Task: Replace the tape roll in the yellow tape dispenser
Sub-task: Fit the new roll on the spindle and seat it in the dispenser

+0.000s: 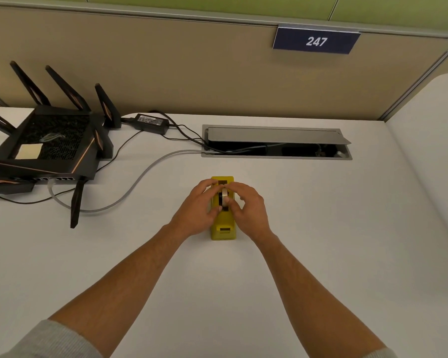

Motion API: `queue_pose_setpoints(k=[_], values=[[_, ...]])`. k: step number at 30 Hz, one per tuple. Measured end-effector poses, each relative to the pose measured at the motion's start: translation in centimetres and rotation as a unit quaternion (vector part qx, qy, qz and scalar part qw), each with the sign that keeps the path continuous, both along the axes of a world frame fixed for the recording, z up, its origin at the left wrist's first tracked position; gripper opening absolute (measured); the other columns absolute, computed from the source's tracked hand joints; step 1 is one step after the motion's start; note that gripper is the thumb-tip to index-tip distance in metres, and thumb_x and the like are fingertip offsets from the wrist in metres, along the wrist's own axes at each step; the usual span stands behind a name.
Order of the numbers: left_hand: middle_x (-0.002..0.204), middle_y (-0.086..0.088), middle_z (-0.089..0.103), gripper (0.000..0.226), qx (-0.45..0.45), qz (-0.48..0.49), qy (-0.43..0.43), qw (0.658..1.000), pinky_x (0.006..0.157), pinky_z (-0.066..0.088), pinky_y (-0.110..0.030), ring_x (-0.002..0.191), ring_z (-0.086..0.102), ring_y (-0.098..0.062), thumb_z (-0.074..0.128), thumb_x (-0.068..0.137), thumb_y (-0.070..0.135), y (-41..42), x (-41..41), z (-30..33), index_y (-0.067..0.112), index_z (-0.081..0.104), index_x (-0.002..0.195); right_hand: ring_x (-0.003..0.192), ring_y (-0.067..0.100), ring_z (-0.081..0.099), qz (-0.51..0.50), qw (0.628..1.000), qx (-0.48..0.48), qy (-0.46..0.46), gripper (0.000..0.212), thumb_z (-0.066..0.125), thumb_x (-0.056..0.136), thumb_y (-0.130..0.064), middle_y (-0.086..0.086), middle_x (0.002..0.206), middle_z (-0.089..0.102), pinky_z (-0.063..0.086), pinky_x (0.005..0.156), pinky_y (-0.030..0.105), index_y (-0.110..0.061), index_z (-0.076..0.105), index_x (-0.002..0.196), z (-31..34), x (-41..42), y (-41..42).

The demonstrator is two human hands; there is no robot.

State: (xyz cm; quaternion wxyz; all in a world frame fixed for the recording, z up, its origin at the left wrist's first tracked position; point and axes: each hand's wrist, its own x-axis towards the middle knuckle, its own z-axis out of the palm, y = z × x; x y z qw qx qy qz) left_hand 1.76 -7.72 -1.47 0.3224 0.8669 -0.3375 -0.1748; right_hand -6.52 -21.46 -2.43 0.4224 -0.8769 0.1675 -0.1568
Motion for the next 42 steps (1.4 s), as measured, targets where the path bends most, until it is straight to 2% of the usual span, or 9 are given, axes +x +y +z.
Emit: queue_pose_setpoints(k=[4,8,11,16,22,24,28,36,42], values=[[0.151,0.001,0.030,0.056,-0.002,-0.006,-0.004,1.000,0.113,0.035,-0.040,0.139,0.032,-0.020,0.058,0.090,0.033,0.0,0.0,0.0,0.020,0.039,0.142,0.120,0.022,0.054,0.038,0.997,-0.074,-0.002,0.036,0.071,0.087,-0.021,0.004,0.125,0.066,0.039,0.102,0.033,-0.015,0.066,0.122,-0.1,-0.2,0.0],[0.152,0.001,0.030,0.058,0.006,-0.009,-0.014,1.000,0.114,0.034,-0.039,0.139,0.031,-0.020,0.058,0.090,0.034,0.0,0.1,-0.1,0.020,0.038,0.142,0.118,0.025,0.056,0.044,0.994,-0.104,-0.002,0.034,0.072,0.086,-0.019,0.006,0.122,0.068,0.044,0.102,0.039,-0.012,0.068,0.119,-0.1,-0.1,-0.3],[0.151,0.001,0.030,0.057,0.004,-0.011,-0.014,1.000,0.114,0.034,-0.039,0.138,0.031,-0.020,0.059,0.090,0.031,0.0,0.1,-0.1,0.019,0.039,0.142,0.111,0.029,0.060,0.049,0.991,-0.126,-0.021,0.026,0.072,0.085,-0.013,0.010,0.114,0.071,0.048,0.096,0.042,-0.008,0.072,0.110,0.0,0.1,-0.4],[0.151,0.002,0.029,0.057,0.003,-0.010,-0.013,1.000,0.113,0.032,-0.034,0.138,0.031,-0.018,0.058,0.091,0.031,0.0,0.1,-0.1,0.018,0.039,0.142,0.093,0.034,0.068,0.055,0.983,-0.171,-0.051,0.017,0.063,0.081,-0.008,0.014,0.099,0.075,0.049,0.085,0.036,-0.003,0.077,0.089,0.4,0.1,-0.2],[0.152,0.002,0.027,0.057,0.011,-0.008,-0.010,1.000,0.113,0.031,-0.033,0.138,0.030,-0.018,0.058,0.091,0.030,-0.1,0.1,-0.1,0.018,0.038,0.143,0.089,0.031,0.065,0.061,0.975,-0.204,-0.056,0.007,0.065,0.081,-0.006,0.012,0.095,0.072,0.055,0.077,0.039,-0.004,0.072,0.080,0.6,0.3,-0.1],[0.152,0.003,0.027,0.058,0.015,-0.006,-0.007,1.000,0.113,0.032,-0.034,0.138,0.030,-0.019,0.058,0.091,0.031,-0.1,0.1,-0.1,0.018,0.037,0.143,0.089,0.031,0.065,0.065,0.971,-0.227,-0.047,0.001,0.070,0.080,-0.004,0.012,0.095,0.071,0.055,0.074,0.041,-0.005,0.070,0.079,0.6,0.3,-0.1],[0.152,0.003,0.026,0.058,0.017,-0.007,-0.005,1.000,0.115,0.032,-0.036,0.139,0.030,-0.019,0.057,0.091,0.031,0.0,0.1,-0.1,0.019,0.036,0.144,0.085,0.031,0.063,0.066,0.962,-0.260,-0.040,0.010,0.077,0.076,-0.002,0.013,0.092,0.069,0.054,0.069,0.040,-0.005,0.067,0.079,0.7,0.3,0.2],[0.153,0.002,0.026,0.058,0.025,-0.008,-0.003,1.000,0.114,0.034,-0.039,0.139,0.031,-0.020,0.058,0.090,0.032,0.0,0.1,0.1,0.019,0.037,0.143,0.083,0.028,0.063,0.072,0.959,-0.275,-0.025,0.009,0.073,0.081,-0.006,0.011,0.091,0.069,0.052,0.071,0.038,-0.007,0.067,0.087,0.4,0.6,0.1],[0.154,0.003,0.024,0.059,0.027,-0.005,-0.002,1.000,0.114,0.035,-0.038,0.139,0.031,-0.020,0.057,0.091,0.031,-0.1,-0.1,0.1,0.019,0.035,0.144,0.080,0.028,0.061,0.066,0.963,-0.262,-0.014,0.010,0.070,0.079,-0.001,0.009,0.086,0.068,0.049,0.070,0.038,-0.008,0.066,0.086,0.5,1.0,0.0]])
